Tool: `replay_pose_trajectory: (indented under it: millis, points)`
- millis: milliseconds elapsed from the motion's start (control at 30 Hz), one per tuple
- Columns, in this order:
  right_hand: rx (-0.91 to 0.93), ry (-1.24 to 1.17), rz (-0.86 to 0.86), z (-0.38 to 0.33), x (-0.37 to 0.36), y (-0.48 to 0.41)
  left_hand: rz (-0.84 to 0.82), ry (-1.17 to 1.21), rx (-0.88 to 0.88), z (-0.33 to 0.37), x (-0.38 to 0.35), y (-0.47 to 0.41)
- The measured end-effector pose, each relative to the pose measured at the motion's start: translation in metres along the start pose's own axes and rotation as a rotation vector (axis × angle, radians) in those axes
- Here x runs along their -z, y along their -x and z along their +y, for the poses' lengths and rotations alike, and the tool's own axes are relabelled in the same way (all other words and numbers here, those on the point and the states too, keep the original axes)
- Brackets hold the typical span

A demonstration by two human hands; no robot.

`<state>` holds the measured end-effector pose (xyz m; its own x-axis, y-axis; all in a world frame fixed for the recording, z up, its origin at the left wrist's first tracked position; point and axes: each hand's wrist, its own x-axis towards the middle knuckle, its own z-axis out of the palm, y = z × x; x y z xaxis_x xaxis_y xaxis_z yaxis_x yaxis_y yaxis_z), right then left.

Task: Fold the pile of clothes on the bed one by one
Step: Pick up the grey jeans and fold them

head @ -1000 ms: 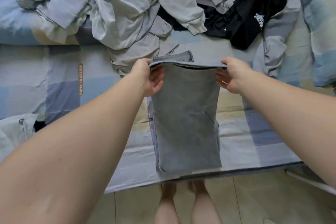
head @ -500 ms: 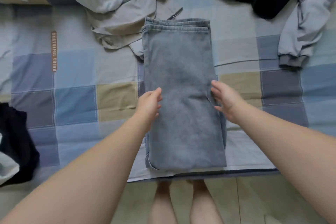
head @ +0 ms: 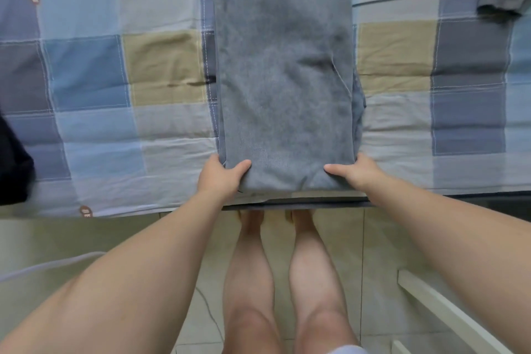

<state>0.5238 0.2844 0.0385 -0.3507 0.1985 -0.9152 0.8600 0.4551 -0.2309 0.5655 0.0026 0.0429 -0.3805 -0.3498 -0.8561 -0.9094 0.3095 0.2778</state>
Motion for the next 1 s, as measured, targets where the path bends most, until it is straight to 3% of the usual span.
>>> replay_pose_trajectory:
  millis: [233,500,733,1000]
  points:
    - [-0.102,-0.274,-0.033,0.023,0.003,0.071,-0.106,0.194,0.058,0.001,0.023,0.056]
    - [-0.233,-0.174,-0.127,0.017,0.03,0.179,-0.243,0.14,0.259,-0.012,0.069,0.154]
    - [-0.268,-0.258,-0.106,-0.05,0.061,0.216,-0.271,0.232,0.334,0.043,0.105,0.182]
    - [-0.186,-0.419,-0.048,-0.174,0.089,0.181,-0.217,0.429,0.313,0.152,0.143,0.149]
